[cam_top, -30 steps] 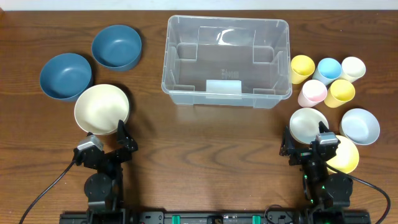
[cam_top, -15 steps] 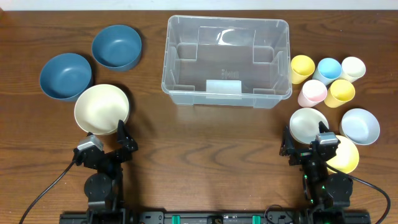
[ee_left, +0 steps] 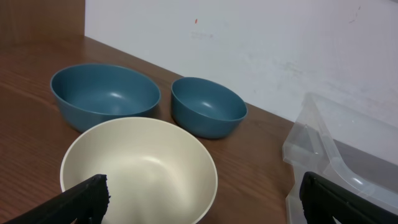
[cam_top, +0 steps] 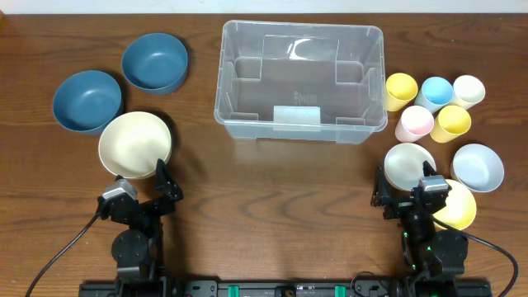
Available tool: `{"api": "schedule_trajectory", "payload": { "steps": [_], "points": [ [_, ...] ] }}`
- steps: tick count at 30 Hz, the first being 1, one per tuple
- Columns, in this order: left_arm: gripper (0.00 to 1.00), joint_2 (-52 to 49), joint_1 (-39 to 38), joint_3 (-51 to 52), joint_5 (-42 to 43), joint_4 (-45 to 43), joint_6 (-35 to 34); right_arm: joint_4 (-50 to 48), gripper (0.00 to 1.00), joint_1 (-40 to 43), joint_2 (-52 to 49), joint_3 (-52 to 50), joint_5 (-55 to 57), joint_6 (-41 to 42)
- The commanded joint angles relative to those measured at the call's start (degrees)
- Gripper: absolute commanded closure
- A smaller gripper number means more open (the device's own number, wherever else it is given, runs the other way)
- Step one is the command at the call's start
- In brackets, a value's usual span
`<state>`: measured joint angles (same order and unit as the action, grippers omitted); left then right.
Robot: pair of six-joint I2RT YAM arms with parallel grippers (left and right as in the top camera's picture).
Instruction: Pack container
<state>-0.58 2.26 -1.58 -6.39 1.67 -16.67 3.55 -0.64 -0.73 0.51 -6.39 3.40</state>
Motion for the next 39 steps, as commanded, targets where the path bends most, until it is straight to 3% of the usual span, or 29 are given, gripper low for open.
{"api": "schedule_trajectory", "payload": {
  "steps": [1, 39],
  "points": [
    [0.02, 0.35, 0.31, 1.33, -0.66, 1.92, 0.5, 0.09, 0.01, 0.26, 0.46, -0.22, 0.57, -0.26],
    [0.02, 0.35, 0.31, 1.33, -0.66, 1.92, 0.5, 0.76, 0.01, 0.26, 0.44, 0.35, 1.99, -0.28]
  ]
}}
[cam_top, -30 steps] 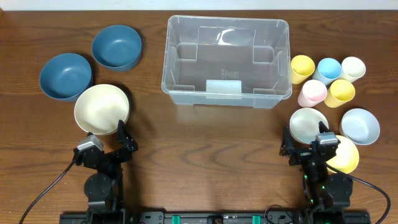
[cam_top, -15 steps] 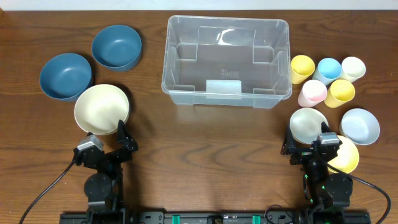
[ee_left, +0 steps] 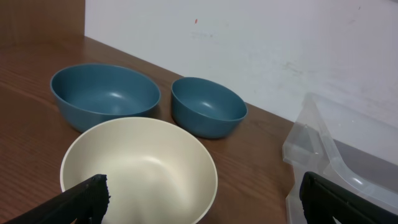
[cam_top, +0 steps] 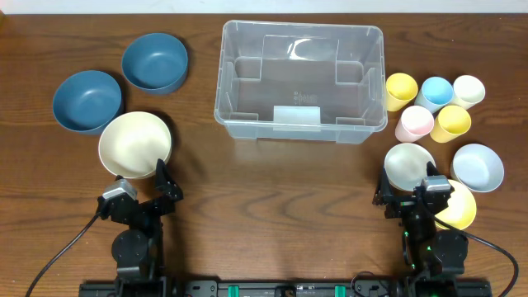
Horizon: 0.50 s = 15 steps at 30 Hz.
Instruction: Pack container
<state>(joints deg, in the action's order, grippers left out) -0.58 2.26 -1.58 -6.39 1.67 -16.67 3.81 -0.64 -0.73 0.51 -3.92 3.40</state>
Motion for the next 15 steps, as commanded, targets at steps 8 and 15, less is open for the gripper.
{"api": "schedule_trajectory", "payload": {
  "steps": [8, 15],
  "points": [
    [0.02, 0.35, 0.31, 1.33, -0.66, 1.92, 0.5, 15.63, 0.01, 0.26, -8.41, 18.4, -2.32, 3.43],
    [0.02, 0.35, 0.31, 1.33, -0.66, 1.92, 0.5, 42.1, 0.01, 0.28, -34.4, 46.99, 4.68, 5.99]
  ]
}}
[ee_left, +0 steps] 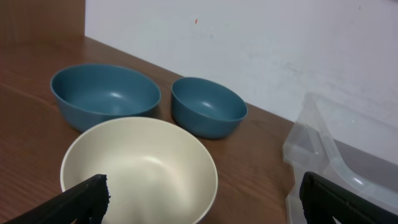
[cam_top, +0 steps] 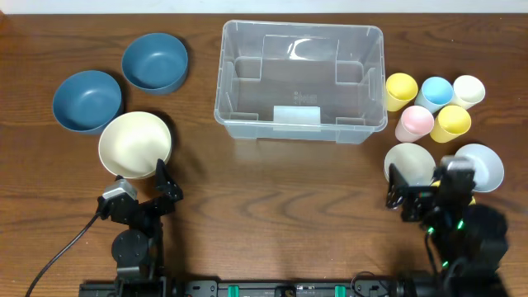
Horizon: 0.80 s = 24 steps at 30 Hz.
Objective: Pack container
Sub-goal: 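Reach the right gripper to the white saucer and grasp its rim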
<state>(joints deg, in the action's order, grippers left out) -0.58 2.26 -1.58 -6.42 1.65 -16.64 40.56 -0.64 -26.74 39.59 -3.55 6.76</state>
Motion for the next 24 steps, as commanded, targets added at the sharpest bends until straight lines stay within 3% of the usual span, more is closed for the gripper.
{"api": "schedule_trajectory", "payload": {
  "steps": [1, 6, 13, 20, 24],
  "points": [
    [0.02, 0.35, 0.31, 1.33, -0.63, 1.95, 0.48, 8.92, 0.01, 0.28, -12.41, 11.45, 4.44, 2.6],
    [0.02, 0.35, 0.31, 1.33, -0.63, 1.95, 0.48, 18.95, 0.01, 0.26, -27.87, 21.27, 4.07, 2.67],
    [0.02, 0.35, 0.31, 1.33, -0.63, 1.95, 0.48, 22.38, 0.01, 0.28, -40.81, 21.57, -0.98, 2.05],
    [0.02, 0.35, 0.31, 1.33, -0.63, 1.95, 0.48, 24.57, 0.01, 1.77, -47.34, 20.41, 4.42, 24.46],
    [0.02, 0.35, 0.31, 1.33, -0.63, 1.95, 0.48, 24.39, 0.01, 2.14, -48.02, 18.14, 11.61, 31.82]
  ]
}}
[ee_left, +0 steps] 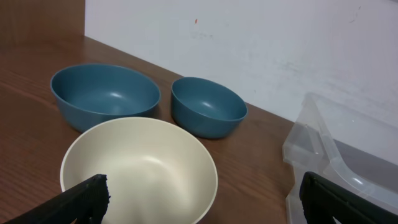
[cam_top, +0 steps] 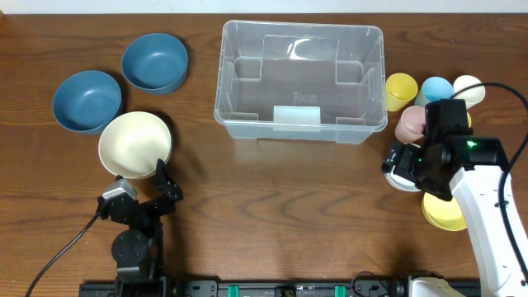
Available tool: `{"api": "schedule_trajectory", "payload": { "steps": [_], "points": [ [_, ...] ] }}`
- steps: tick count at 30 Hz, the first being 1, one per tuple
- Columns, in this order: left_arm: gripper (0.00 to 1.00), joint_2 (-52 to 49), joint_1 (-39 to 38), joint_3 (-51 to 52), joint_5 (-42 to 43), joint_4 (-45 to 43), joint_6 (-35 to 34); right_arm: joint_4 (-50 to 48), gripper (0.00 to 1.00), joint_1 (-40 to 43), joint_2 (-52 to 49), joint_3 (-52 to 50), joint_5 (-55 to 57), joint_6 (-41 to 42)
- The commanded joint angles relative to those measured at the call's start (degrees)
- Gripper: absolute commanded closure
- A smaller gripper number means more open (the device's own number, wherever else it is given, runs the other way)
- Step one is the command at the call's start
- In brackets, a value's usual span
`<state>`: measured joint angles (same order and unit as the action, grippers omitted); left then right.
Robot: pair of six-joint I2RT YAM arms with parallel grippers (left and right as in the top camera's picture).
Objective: Pack container
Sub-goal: 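Reach the right gripper to the white saucer and grasp its rim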
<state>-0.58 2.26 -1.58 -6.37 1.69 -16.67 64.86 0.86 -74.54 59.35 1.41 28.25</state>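
Observation:
The clear plastic container (cam_top: 301, 78) stands empty at the back middle. On the left are two blue bowls (cam_top: 87, 101) (cam_top: 154, 62) and a cream bowl (cam_top: 134, 144). My left gripper (ee_left: 202, 202) rests open just behind the cream bowl (ee_left: 140, 165), with its fingertips (ee_left: 87, 196) wide apart. My right gripper (cam_top: 406, 158) hangs over a white bowl (cam_top: 403, 180) at the right; its jaws are not clear from above. Near it stand a yellow cup (cam_top: 401, 89), a blue cup (cam_top: 436, 87), a cream cup (cam_top: 468, 84) and a partly hidden pink cup (cam_top: 407, 125).
A yellow bowl (cam_top: 441, 214) lies under the right arm near the front right. The arm covers the other cup and bowl there. The container's near wall (ee_left: 323, 155) shows at the right of the left wrist view. Bare wooden table (cam_top: 280, 190) lies between the arms.
My right arm has moved from the front edge toward the back, and its gripper is now over the white bowl and beside the pink cup. The left arm and the bowls are unchanged.
Both arms first sat folded at the front edge, grippers by the cream bowl and the white bowl. The right arm then shifted right over the yellow bowl and now reaches out above the white bowl. No object has moved.

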Motion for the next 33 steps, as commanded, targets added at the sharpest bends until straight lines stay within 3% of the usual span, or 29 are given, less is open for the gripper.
{"api": "schedule_trajectory", "payload": {
  "steps": [1, 9, 21, 33],
  "points": [
    [0.02, 0.35, 0.31, 1.33, -0.68, 1.9, 0.5, 0.04, 0.01, 0.63, -0.26, -2.45, 8.31, 12.26],
    [0.02, 0.35, 0.31, 1.33, -0.68, 1.9, 0.5, -4.39, 0.01, 0.63, -0.26, -10.14, 9.53, 17.75],
    [0.02, 0.35, 0.31, 1.33, -0.68, 1.9, 0.52, -6.58, 0.01, 2.25, 0.66, -10.47, 11.13, 17.75],
    [0.02, 0.35, 0.31, 1.33, -0.68, 1.9, 0.5, -25.64, 0.14, 2.19, 0.66, -22.93, 5.46, 23.26]
  ]
}}
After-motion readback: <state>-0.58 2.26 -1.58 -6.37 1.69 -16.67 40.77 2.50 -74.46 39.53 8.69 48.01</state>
